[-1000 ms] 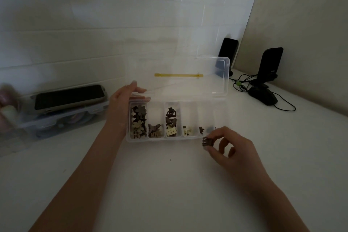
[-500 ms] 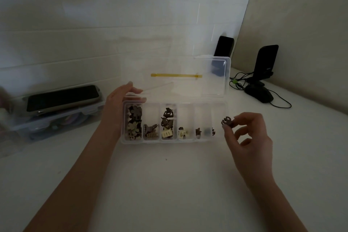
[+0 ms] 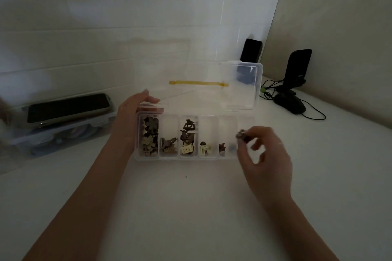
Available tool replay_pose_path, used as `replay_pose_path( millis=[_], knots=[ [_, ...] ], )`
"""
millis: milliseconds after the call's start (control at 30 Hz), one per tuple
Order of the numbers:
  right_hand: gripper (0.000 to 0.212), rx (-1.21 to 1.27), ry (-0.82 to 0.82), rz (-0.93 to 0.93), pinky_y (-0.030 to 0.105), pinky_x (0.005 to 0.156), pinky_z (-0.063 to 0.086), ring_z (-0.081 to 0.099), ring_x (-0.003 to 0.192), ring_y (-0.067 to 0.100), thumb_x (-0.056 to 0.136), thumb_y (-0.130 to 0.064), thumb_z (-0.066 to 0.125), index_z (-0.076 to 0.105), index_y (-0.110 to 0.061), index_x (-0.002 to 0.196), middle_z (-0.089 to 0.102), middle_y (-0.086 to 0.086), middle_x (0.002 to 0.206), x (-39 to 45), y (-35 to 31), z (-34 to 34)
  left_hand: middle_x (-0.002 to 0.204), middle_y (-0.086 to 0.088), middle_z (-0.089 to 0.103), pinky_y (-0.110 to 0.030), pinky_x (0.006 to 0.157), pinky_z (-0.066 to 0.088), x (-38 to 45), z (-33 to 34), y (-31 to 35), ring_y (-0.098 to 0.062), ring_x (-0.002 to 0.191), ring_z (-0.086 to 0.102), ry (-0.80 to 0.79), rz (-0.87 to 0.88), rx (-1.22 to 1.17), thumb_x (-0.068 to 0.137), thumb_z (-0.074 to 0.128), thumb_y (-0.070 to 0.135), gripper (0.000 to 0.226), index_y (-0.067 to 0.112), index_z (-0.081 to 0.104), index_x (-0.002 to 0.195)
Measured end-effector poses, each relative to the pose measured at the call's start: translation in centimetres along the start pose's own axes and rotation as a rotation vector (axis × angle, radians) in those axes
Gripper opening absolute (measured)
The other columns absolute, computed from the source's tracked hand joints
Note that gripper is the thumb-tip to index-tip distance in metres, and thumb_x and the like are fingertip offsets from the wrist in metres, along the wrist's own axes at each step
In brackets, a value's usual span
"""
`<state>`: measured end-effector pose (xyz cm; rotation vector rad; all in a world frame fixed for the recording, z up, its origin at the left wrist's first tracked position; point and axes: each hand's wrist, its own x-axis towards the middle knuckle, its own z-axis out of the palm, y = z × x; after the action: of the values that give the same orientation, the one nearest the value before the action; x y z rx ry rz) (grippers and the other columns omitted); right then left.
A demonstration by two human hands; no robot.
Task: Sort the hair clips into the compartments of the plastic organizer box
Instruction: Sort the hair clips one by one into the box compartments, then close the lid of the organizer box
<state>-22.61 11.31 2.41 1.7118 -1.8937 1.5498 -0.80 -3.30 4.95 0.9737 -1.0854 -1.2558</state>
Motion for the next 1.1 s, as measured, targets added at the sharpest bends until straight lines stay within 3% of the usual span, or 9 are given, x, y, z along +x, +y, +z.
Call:
replay_pose_path(
  millis=[67, 167, 333, 433, 567, 733, 900, 1033, 1100],
  knots=[
    [0.022, 0.066, 0.104, 0.122, 0.036, 0.054, 0.047, 0.053, 0.070, 0.011, 0.082, -0.023, 0.063, 0.046, -0.035, 0.089, 0.057, -0.013, 0.081, 0.4, 0.6, -0.5, 0.058, 0.002, 0.067, -0.025, 0.062, 0.045, 0.0, 0.0, 0.0, -0.010, 0.053, 0.062, -0.009, 0.003, -0.002, 0.090, 0.050, 0.037, 0.043, 0.024, 0.067, 0.053],
    [0.025, 0.102, 0.156, 0.207, 0.044, 0.060, 0.048, 0.053, 0.073, 0.014, 0.083, -0.019, 0.063, 0.044, -0.034, 0.089, 0.058, -0.011, 0.083, 0.6, 1.3, -1.1, 0.056, 0.004, 0.067, -0.025, 0.063, 0.044, 0.1, 0.0, 0.0, -0.009, 0.053, 0.062, -0.025, 0.005, -0.005, 0.091, 0.049, 0.038, 0.045, 0.024, 0.067, 0.052],
    [0.025, 0.084, 0.097, 0.166, 0.041, 0.056, 0.047, 0.054, 0.072, 0.011, 0.082, -0.016, 0.062, 0.045, -0.034, 0.089, 0.058, -0.012, 0.084, 0.6, 1.5, -1.1, 0.053, 0.004, 0.065, -0.022, 0.058, 0.043, -0.1, 0.1, 0.0, -0.008, 0.050, 0.061, -0.026, 0.001, -0.024, 0.092, 0.048, 0.036, 0.047, 0.024, 0.066, 0.051],
    [0.027, 0.003, 0.001, 0.063, 0.028, 0.051, 0.043, 0.052, 0.073, 0.008, 0.081, -0.014, 0.063, 0.047, -0.032, 0.092, 0.059, -0.015, 0.090, 0.4, 1.6, -1.0, 0.053, 0.002, 0.065, -0.021, 0.057, 0.043, -0.1, 0.3, 0.1, -0.009, 0.048, 0.060, -0.013, -0.019, -0.036, 0.091, 0.048, 0.036, 0.045, 0.021, 0.065, 0.053],
    [0.031, -0.160, -0.107, -0.005, 0.019, 0.053, 0.040, 0.053, 0.093, 0.007, 0.082, -0.012, 0.063, 0.054, -0.033, 0.102, 0.053, -0.017, 0.108, 0.4, 2.2, -0.7, 0.054, 0.003, 0.065, -0.024, 0.060, 0.043, 0.0, 0.1, 0.0, -0.009, 0.050, 0.060, -0.015, -0.015, -0.025, 0.091, 0.048, 0.037, 0.044, 0.022, 0.065, 0.053],
    [0.037, -0.024, -0.104, 0.055, 0.016, 0.057, 0.036, 0.050, 0.084, 0.004, 0.084, 0.000, 0.054, 0.057, -0.029, 0.106, 0.048, -0.015, 0.109, 0.6, 2.8, -0.6, 0.056, 0.004, 0.066, -0.024, 0.059, 0.043, 0.0, 0.1, -0.2, -0.009, 0.050, 0.060, 0.011, -0.038, -0.012, 0.090, 0.049, 0.038, 0.035, 0.021, 0.060, 0.062],
    [0.038, 0.114, -0.157, 0.192, 0.016, 0.068, 0.043, 0.055, 0.096, 0.001, 0.089, -0.007, 0.053, 0.050, -0.032, 0.117, 0.051, -0.011, 0.117, 0.8, 3.2, -0.3, 0.057, 0.006, 0.067, -0.024, 0.059, 0.043, 0.1, 0.2, -0.3, -0.007, 0.050, 0.061, 0.029, -0.011, 0.036, 0.091, 0.048, 0.040, 0.034, 0.021, 0.061, 0.065],
    [0.042, 0.212, -0.290, 0.240, 0.026, 0.082, 0.049, 0.057, 0.104, 0.006, 0.093, -0.016, 0.050, 0.041, -0.036, 0.129, 0.051, -0.023, 0.118, 0.5, 3.0, -0.1, 0.074, 0.003, 0.070, -0.024, 0.058, 0.045, 0.5, 0.0, -0.7, -0.006, 0.057, 0.063, 0.058, 0.003, 0.120, 0.092, 0.049, 0.044, 0.033, 0.021, 0.065, 0.076],
    [0.045, 0.206, -0.324, 0.253, 0.033, 0.085, 0.051, 0.056, 0.109, 0.012, 0.093, -0.019, 0.050, 0.038, -0.039, 0.131, 0.050, -0.015, 0.126, 0.4, 3.0, 0.1, 0.083, 0.002, 0.070, -0.023, 0.058, 0.046, 0.7, -0.1, -1.2, -0.002, 0.060, 0.064, 0.065, 0.051, 0.180, 0.095, 0.048, 0.043, 0.030, 0.023, 0.069, 0.087]
  ],
)
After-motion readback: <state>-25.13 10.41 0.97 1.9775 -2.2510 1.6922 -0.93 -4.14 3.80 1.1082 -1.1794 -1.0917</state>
